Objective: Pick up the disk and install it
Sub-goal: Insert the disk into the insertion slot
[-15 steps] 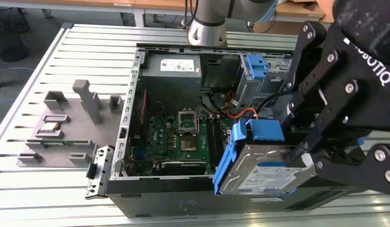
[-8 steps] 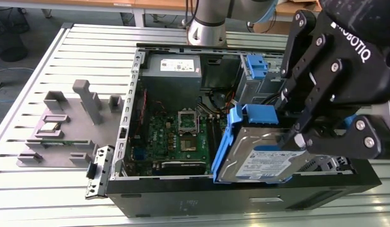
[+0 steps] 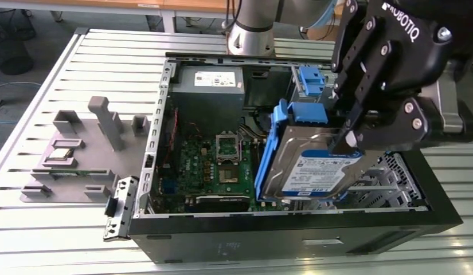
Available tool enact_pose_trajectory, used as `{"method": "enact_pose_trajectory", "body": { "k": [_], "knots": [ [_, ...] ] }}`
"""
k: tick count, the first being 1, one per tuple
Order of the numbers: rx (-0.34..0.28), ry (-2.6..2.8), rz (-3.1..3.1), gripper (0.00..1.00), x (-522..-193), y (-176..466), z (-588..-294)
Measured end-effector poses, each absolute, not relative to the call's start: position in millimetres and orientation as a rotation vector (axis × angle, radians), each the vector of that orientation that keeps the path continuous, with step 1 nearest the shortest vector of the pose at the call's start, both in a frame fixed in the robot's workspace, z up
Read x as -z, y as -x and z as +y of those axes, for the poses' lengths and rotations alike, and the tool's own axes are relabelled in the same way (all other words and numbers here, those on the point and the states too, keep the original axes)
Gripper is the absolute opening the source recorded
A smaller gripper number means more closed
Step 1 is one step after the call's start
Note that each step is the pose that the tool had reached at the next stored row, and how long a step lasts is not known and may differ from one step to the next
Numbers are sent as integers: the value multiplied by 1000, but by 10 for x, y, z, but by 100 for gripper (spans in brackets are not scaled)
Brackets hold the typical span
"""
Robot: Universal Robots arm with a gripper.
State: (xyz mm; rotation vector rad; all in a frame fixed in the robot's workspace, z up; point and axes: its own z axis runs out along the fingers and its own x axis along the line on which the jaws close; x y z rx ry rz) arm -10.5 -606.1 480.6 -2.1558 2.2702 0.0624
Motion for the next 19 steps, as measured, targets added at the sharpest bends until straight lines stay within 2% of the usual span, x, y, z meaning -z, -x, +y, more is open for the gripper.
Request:
{"method": "enact_pose_trajectory", "body": {
  "k": [6,19],
  "knots": [
    [-62,2156,2270,35,-4805,104,-5971],
    [-62,2156,2270,35,-4805,95,-5964]
  ]
}}
